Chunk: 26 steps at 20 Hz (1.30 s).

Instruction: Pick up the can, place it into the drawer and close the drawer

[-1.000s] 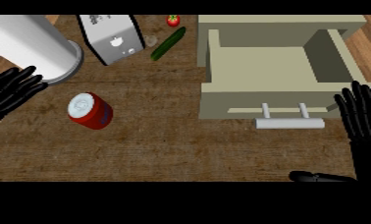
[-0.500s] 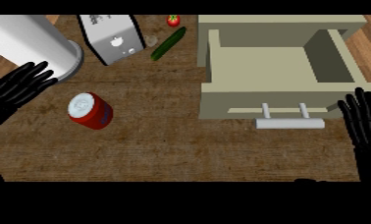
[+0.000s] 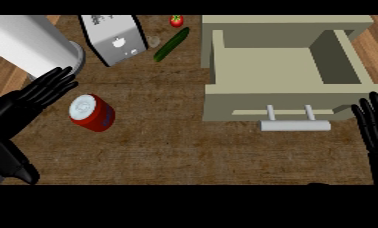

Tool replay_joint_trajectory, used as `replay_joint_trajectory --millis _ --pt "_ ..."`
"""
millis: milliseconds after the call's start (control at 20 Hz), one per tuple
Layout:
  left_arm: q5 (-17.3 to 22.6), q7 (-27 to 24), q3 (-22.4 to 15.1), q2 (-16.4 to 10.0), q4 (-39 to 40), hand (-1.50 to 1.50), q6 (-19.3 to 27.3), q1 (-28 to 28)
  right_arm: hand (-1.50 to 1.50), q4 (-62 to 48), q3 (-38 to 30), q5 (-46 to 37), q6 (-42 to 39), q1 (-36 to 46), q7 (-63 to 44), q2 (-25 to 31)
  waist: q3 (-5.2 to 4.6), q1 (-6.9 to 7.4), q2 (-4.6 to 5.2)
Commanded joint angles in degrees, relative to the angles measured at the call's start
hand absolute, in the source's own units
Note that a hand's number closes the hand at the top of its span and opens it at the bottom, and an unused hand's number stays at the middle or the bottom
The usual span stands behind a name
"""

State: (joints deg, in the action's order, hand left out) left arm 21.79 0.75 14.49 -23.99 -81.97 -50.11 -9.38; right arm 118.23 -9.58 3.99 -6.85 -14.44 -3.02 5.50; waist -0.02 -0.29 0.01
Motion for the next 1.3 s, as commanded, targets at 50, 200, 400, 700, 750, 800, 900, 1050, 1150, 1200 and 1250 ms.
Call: replay_joint_trajectory --millis 50,200,400,700,750,800,900,1050,1150,1200,1250 --pt "-9.4 -8.25 -0.54 3.52 3.78 -1.5 -0.84 1.23 -1.5 0.93 -0.86 0.08 -1.63 -2.24 1.45 -0.82 0.0 -0.02 0.0" --pt "-12.23 -10.71 -0.38 3.47 6.46 -1.5 0.16 0.09 -1.5 -3.14 -0.69 -0.54 -2.68 -2.72 5.43 -2.1 0.01 0.02 -0.01" --pt "-15.92 -14.33 -0.33 2.91 13.08 -1.5 1.12 -4.21 -1.5 3.23 -1.83 1.26 -2.52 -0.92 -1.55 -0.95 0.0 -0.08 0.0" --pt "-23.52 -28.47 0.26 -2.5 26.47 -1.5 0.12 -6.51 -1.5 -0.35 -0.53 -1.58 -2.41 -1.42 2.57 -3.04 -0.02 -0.14 0.07" --pt "-24.3 -28.97 0.0 -1.84 27.49 -1.5 2.07 -6.99 -1.5 -1.28 -1.15 -1.55 -4.25 -2.77 5.34 -2.49 -0.01 -0.17 0.05" --pt "-27.88 -31.71 -2.64 0.09 30.72 -1.5 4.47 -8.13 -1.5 -1.96 -1.68 0.27 -2.68 1.94 0.86 -1.9 -0.04 -0.29 0.16" --pt "-27.24 -33.42 -2.18 -2.42 32.47 -1.5 2.64 -8.24 -1.5 -0.15 -0.49 -1.19 -3.56 -1.7 1.7 -2.72 -0.03 -0.28 0.08" --pt "-30.46 -39.72 -3.36 -3.51 39.1 -1.5 5.03 -9.14 -1.5 -3.25 -2.09 -1.35 -4.29 -2.01 6.55 -2.55 -0.06 -0.59 0.2" --pt "-30.85 -38.57 -4.12 -3.08 42.68 -1.5 6.4 -13.51 -1.5 -1.15 -2.76 -0.06 -3.54 0.36 1.13 -1.52 -0.07 -0.66 0.21" --pt "-29.65 -39.93 -4.43 -3.42 37.57 -1.5 5.25 -8.98 -1.5 -2.6 -3.07 -0.21 -2.98 2.73 0.99 -1.21 -0.03 -0.06 0.09" --pt "-29.94 -40.5 -4.88 -3.78 39.87 -1.5 4.88 -10.31 -1.5 2.68 0.8 -2.69 -1.4 -1.13 -0.7 -4.46 -0.08 -0.47 0.12"
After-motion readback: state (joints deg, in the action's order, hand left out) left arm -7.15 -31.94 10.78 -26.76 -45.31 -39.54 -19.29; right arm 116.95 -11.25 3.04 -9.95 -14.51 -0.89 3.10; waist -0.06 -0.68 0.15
